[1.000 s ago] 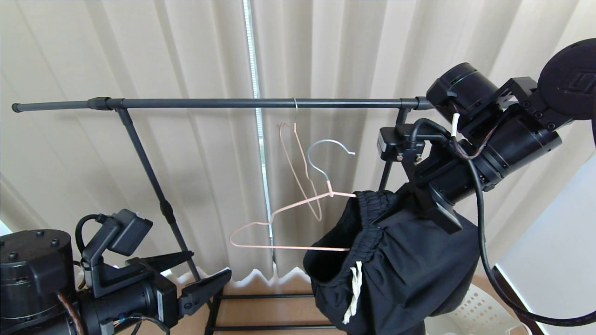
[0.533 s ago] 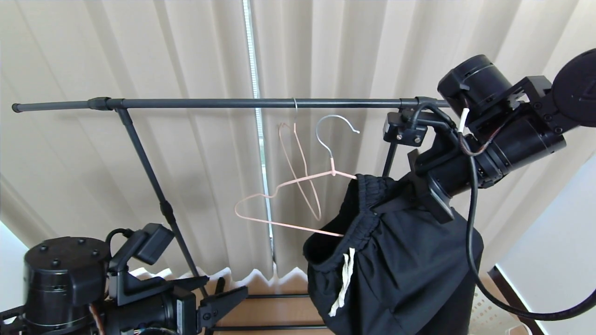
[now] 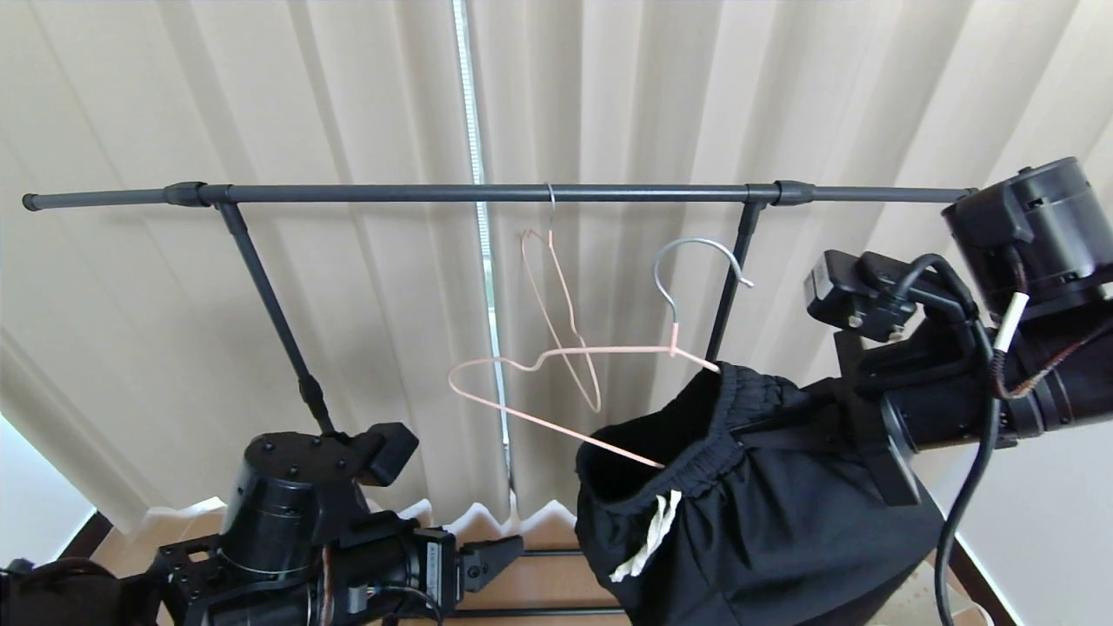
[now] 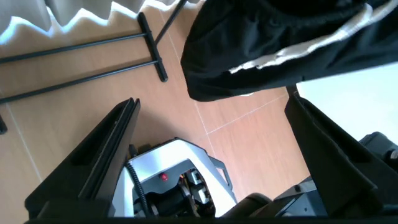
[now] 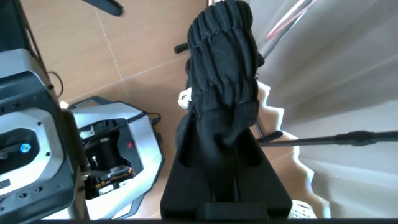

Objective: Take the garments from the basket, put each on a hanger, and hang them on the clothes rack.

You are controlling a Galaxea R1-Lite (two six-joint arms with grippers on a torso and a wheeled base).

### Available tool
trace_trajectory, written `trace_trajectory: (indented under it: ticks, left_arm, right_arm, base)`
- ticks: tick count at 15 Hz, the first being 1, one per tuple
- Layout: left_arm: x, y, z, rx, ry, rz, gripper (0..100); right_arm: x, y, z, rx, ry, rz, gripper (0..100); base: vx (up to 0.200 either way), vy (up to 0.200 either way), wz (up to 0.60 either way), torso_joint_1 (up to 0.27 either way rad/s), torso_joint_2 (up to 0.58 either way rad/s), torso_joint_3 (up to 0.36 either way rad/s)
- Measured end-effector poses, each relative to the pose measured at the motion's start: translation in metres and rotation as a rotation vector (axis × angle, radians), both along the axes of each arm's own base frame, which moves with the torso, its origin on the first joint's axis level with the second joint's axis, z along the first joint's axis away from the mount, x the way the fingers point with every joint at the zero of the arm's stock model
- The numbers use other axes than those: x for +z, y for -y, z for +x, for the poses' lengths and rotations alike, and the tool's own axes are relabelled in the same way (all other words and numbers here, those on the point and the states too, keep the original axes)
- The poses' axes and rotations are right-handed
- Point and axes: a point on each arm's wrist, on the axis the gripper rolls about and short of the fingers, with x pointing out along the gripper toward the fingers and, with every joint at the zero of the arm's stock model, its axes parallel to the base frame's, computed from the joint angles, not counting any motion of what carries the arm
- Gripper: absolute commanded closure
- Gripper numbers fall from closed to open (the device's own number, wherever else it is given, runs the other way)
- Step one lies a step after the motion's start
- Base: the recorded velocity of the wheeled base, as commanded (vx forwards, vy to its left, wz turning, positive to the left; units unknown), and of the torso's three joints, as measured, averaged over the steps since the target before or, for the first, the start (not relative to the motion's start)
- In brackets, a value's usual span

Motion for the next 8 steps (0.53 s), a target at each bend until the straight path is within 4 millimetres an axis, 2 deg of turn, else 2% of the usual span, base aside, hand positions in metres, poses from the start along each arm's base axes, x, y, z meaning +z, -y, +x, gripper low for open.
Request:
trace_trajectory:
  ticks: [3, 8]
  left_arm:
    - [-0.005, 0.016, 0.012, -0.019, 0.010, -0.011, 0]
    - [-0.010, 0.040, 0.035, -0.038, 0.032, -0.028, 0]
  right_arm:
    - [0.002, 0.006, -0.015, 0.008, 0.008, 0.007, 100]
    - [0.004, 0.004, -0.022, 0.014, 0.001, 0.022, 100]
  base:
    - [0.000, 0.000, 0.00, 0.000, 0.00, 0.000]
    - [0.000, 0.000, 0.00, 0.000, 0.00, 0.000]
